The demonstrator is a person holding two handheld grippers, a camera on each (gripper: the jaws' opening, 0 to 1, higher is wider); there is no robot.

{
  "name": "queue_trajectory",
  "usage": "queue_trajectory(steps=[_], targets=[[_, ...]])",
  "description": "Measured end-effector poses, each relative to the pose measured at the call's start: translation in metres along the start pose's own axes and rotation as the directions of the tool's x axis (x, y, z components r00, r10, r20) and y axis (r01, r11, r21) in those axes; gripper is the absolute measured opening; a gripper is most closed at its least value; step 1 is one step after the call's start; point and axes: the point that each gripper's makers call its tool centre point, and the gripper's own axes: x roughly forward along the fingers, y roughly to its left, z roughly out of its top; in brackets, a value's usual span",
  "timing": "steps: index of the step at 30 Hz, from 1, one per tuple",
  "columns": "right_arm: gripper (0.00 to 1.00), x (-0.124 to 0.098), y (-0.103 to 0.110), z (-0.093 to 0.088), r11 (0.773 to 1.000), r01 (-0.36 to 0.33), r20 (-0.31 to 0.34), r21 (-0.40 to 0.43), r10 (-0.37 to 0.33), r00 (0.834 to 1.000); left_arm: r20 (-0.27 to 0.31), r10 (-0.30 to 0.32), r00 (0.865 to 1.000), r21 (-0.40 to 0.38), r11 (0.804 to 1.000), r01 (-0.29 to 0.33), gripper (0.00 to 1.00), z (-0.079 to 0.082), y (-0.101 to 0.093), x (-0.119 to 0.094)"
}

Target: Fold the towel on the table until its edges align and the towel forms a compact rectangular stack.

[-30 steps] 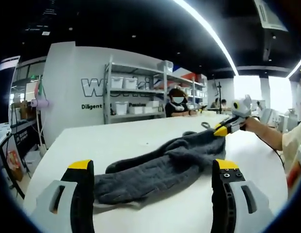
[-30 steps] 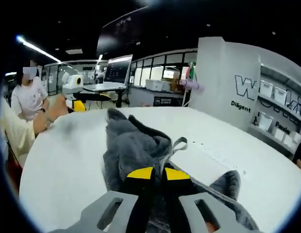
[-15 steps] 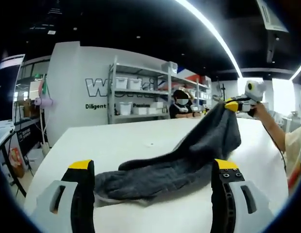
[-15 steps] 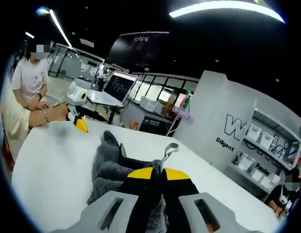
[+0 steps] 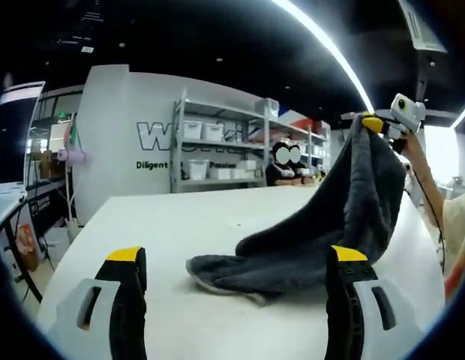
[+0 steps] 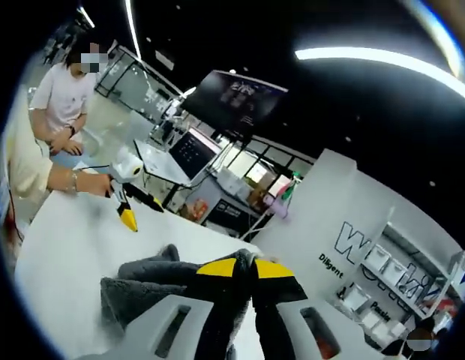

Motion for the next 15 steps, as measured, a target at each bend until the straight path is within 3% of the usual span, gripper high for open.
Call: queue_trajectory(steps=[9,15], targets=[[0.03,-0.011,-0.015,0.048,0.997,0.032,0.08,-0.071,-0.026,0.996,0.007,0.011,1.0,-0.006,1.0,-0.011,0.98,0.001,0.002,-0.002],[0.03,-0.024,-0.024,0.083,0.99,0.088,0.171,-0.109,-0.069,0.983,0.01,0.012,1.0,-0.01,1.0,-0.012,0.98,0.002,0.003,-0.003]])
